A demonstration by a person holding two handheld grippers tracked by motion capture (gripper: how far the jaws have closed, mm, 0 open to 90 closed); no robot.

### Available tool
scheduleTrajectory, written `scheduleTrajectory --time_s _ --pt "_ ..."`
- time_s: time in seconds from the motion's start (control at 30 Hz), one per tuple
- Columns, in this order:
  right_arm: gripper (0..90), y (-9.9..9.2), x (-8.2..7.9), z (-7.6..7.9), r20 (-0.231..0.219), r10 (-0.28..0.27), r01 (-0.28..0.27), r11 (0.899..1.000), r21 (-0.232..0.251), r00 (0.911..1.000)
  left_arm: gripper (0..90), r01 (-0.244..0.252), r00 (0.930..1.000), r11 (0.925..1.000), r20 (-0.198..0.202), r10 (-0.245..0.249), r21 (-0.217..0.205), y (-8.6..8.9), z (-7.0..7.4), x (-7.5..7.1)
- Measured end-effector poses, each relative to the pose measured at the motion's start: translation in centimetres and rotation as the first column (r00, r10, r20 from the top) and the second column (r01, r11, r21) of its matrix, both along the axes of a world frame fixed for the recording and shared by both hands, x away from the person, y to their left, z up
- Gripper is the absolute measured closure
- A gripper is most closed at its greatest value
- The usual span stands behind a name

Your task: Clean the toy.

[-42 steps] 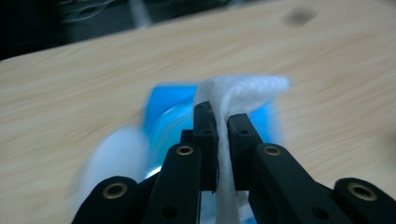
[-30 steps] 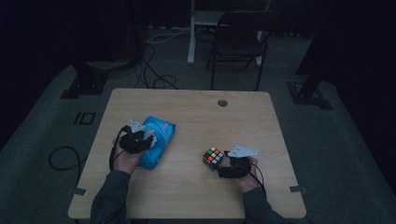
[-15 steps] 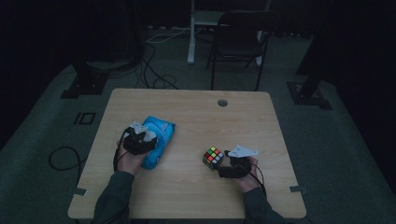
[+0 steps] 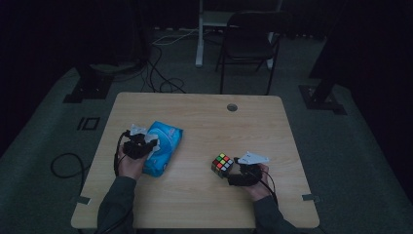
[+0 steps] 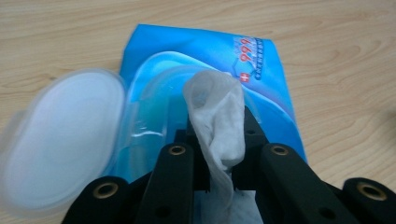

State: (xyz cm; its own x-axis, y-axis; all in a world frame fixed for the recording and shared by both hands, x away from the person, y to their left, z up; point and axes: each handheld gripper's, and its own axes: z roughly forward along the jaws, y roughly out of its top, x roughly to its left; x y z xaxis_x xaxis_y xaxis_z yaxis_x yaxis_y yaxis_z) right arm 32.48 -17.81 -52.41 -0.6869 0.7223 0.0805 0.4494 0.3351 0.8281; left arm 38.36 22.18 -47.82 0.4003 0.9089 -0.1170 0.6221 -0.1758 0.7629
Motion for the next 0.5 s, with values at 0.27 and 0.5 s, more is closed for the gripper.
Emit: scheduleTrajectory --time_s 0.27,0.5 --pt "23.1 0.1 0.0 0.1 0.008 0.004 -0.004 1.0 0.002 1.0 82.6 0.054 0.9967 0.9971 0.064 -0.051 -0.054 -0.4 1.7 -0.9" --pt "21.9 0.0 -0.1 0.2 0.012 0.001 -0.001 1.0 0.013 0.9999 82.6 0.109 0.9885 0.9869 0.118 -0.095 -0.119 -0.5 3.7 -1.7"
